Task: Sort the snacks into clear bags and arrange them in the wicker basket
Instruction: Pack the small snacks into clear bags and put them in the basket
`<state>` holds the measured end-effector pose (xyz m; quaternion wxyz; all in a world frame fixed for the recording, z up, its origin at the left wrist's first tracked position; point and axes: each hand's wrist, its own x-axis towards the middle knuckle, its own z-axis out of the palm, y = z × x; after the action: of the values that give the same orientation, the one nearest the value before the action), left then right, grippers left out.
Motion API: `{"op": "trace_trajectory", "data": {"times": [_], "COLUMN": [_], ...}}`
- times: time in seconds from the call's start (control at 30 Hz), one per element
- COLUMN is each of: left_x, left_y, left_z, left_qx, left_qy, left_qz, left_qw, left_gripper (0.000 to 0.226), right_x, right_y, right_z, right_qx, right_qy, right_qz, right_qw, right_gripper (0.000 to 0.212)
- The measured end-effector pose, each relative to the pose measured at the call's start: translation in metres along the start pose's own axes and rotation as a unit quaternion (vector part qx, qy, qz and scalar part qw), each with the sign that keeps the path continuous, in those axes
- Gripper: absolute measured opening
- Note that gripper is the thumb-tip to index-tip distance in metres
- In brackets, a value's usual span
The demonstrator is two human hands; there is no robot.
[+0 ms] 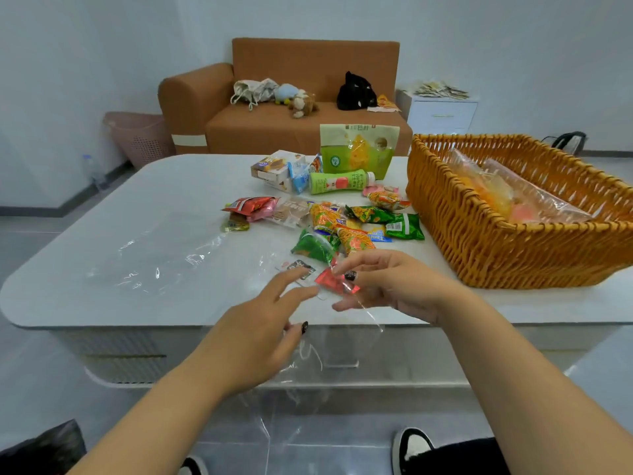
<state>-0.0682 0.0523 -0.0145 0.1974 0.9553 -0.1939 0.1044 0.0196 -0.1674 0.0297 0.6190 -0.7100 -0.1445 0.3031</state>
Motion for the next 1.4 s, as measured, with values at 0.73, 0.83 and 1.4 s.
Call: {"op": "trace_trajectory", "data": {"times": [0.73, 0.83, 1.4], "left_x": [-0.012, -0.009, 0.002], "left_y": [0.006, 0.002, -0.001], "left_z": [-0.015, -0.016, -0.013], "left_qx": [-0.088, -0.061, 0.05], "left_qy": [-0.032, -0.028, -0.095], "left_qz": [-0.026, 0.001, -0.074], "left_qw": [0.995, 0.998, 0.991], "left_gripper": [0.072, 0.067, 0.008], "right_x": [0.017, 0.016, 0.012], "right_y": [0.01, 0.01, 0.026], "right_z": [0.017, 0.015, 0.016], "right_qx": [0.066, 0.036, -0.393], "right_qy": [-0.122, -0.142, 0.142], "right_qz": [0.024, 0.037, -0.095], "right_qw": [0.99, 0.989, 0.904], "right_gripper": [0.026, 0.025, 0.028]}}
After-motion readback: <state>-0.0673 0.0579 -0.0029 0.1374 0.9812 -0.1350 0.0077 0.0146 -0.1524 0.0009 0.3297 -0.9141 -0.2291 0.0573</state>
